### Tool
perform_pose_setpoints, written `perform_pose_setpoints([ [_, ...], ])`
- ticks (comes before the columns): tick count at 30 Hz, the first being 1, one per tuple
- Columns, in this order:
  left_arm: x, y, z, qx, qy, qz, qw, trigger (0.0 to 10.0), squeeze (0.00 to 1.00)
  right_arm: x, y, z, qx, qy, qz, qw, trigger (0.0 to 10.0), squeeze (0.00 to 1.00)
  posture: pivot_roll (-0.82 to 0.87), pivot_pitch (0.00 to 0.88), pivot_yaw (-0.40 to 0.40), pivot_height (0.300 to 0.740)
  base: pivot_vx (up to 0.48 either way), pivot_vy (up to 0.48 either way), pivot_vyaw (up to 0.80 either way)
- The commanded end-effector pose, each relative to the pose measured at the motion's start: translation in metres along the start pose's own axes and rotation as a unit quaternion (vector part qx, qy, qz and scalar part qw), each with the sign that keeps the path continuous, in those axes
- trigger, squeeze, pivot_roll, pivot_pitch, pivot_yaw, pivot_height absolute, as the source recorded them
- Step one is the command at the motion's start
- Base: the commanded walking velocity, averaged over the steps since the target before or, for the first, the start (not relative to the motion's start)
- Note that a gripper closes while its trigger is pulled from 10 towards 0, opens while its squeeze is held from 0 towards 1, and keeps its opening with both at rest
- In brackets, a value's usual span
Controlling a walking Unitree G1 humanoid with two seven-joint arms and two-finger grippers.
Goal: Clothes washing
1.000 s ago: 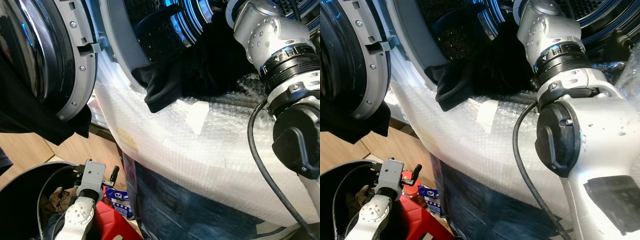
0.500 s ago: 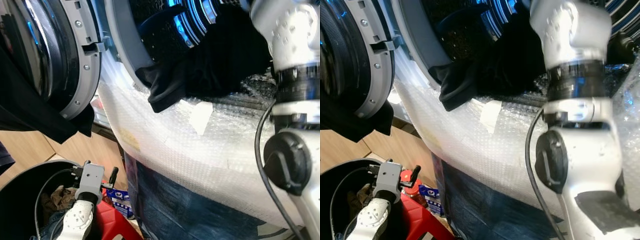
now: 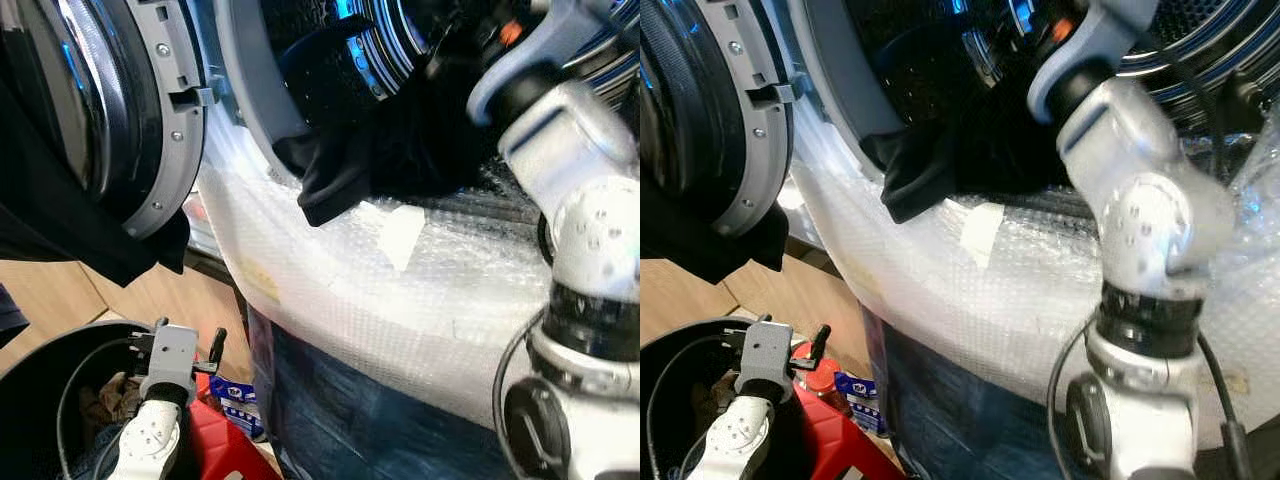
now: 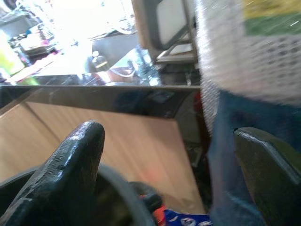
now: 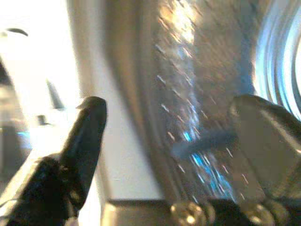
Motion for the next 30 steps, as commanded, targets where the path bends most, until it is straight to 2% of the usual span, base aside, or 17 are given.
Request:
perform_pose_setpoints([
  [1,-0.005,0.001,-0.005,0.009,-0.007,-0.010,1.000,10.0,0.00,0.016,0.008,-0.025,0.078,-0.002,0.040,0.996,10.0,0.00,0.06,0.014,0.033,0.740,0.000,0.000,0.00],
  [4,-0.001,-0.001,-0.003,0.008,-0.010,-0.004,1.000,10.0,0.00,0.013,0.017,-0.034,0.125,-0.002,0.047,0.991,10.0,0.00,0.07,0.013,0.028,0.740,0.000,0.000,0.00],
  [6,0.007,-0.003,-0.002,0.002,-0.016,0.011,1.000,10.0,0.00,0.006,0.029,-0.037,0.165,-0.025,0.043,0.985,10.0,0.00,0.07,0.020,0.025,0.740,0.000,0.000,0.00],
  [7,0.013,-0.004,-0.002,-0.005,-0.024,0.024,0.999,10.0,0.00,-0.008,0.044,-0.040,0.201,-0.038,0.023,0.979,10.0,0.00,0.08,0.024,0.024,0.740,0.000,0.000,0.00],
  [10,0.013,-0.003,0.001,-0.023,-0.027,0.027,0.999,10.0,0.00,-0.023,0.059,-0.045,0.229,-0.054,-0.002,0.972,10.0,0.00,0.08,0.025,0.024,0.740,0.000,0.000,0.00],
  [11,0.014,-0.002,0.007,-0.057,-0.051,0.037,0.996,10.0,0.00,-0.033,0.068,-0.045,0.223,-0.081,-0.011,0.971,10.0,0.00,0.10,0.025,0.016,0.740,0.000,0.000,0.00],
  [12,0.014,-0.002,0.007,-0.057,-0.051,0.037,0.996,10.0,0.00,-0.033,0.068,-0.045,0.223,-0.081,-0.011,0.971,10.0,0.00,0.10,0.025,0.016,0.740,0.000,0.000,0.00],
  [13,0.012,0.000,0.010,-0.083,-0.063,0.039,0.994,10.0,0.00,-0.050,0.078,-0.044,0.216,-0.107,-0.045,0.969,10.0,0.00,0.11,0.027,0.015,0.740,0.000,0.000,0.00],
  [14,0.012,0.000,0.011,-0.088,-0.063,0.038,0.993,10.0,0.00,-0.056,0.082,-0.045,0.216,-0.112,-0.056,0.968,10.0,0.00,0.11,0.027,0.015,0.740,0.000,0.000,0.00],
  [16,0.009,0.001,0.013,-0.105,-0.066,0.034,0.992,10.0,0.00,-0.084,0.106,-0.051,0.225,-0.128,-0.122,0.958,10.0,0.00,0.10,0.037,0.014,0.740,0.000,0.000,0.00],
  [18,0.008,0.002,0.017,-0.120,-0.070,0.034,0.990,10.0,0.00,-0.097,0.124,-0.057,0.243,-0.124,-0.153,0.950,10.0,0.00,0.10,0.038,0.017,0.740,0.000,0.000,0.00],
  [23,0.011,0.002,0.033,-0.166,-0.081,0.045,0.982,10.0,0.00,-0.108,0.159,-0.078,0.285,-0.213,-0.179,0.917,10.0,0.00,0.09,0.041,0.022,0.740,0.000,0.000,0.00],
  [25,0.012,0.002,0.036,-0.174,-0.079,0.047,0.980,10.0,0.00,-0.116,0.165,-0.080,0.279,-0.231,-0.193,0.912,10.0,0.00,0.09,0.041,0.022,0.740,0.000,0.000,0.00],
  [26,0.014,0.002,0.047,-0.210,-0.071,0.050,0.974,10.0,0.00,-0.141,0.186,-0.080,0.254,-0.262,-0.242,0.899,10.0,0.00,0.10,0.041,0.015,0.740,0.000,0.000,0.00],
  [28,0.013,0.002,0.058,-0.248,-0.062,0.041,0.966,10.0,0.00,-0.168,0.210,-0.079,0.231,-0.270,-0.300,0.885,10.0,0.00,0.11,0.040,0.013,0.740,0.000,0.000,0.00],
  [29,0.006,0.004,0.069,-0.294,-0.058,0.017,0.954,10.0,0.00,-0.195,0.234,-0.073,0.198,-0.262,-0.346,0.879,10.0,0.00,0.11,0.038,0.015,0.740,0.000,0.000,0.00],
  [30,0.001,0.005,0.073,-0.312,-0.056,0.000,0.948,10.0,0.00,-0.203,0.240,-0.070,0.181,-0.269,-0.347,0.880,10.0,0.00,0.11,0.039,0.017,0.740,0.000,0.000,0.00],
])
Point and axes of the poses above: a point about 5 cm out from each wrist's last joint towards the gripper, its own y axis pointing back from the gripper into the wrist, its own x axis along the axis of the wrist's last joint, z = x × y, the point moved 3 cm from there along -y, pointing out of the wrist towards the gripper, and after that the axes turned 9 degrees about -y, right-handed, at the moved point
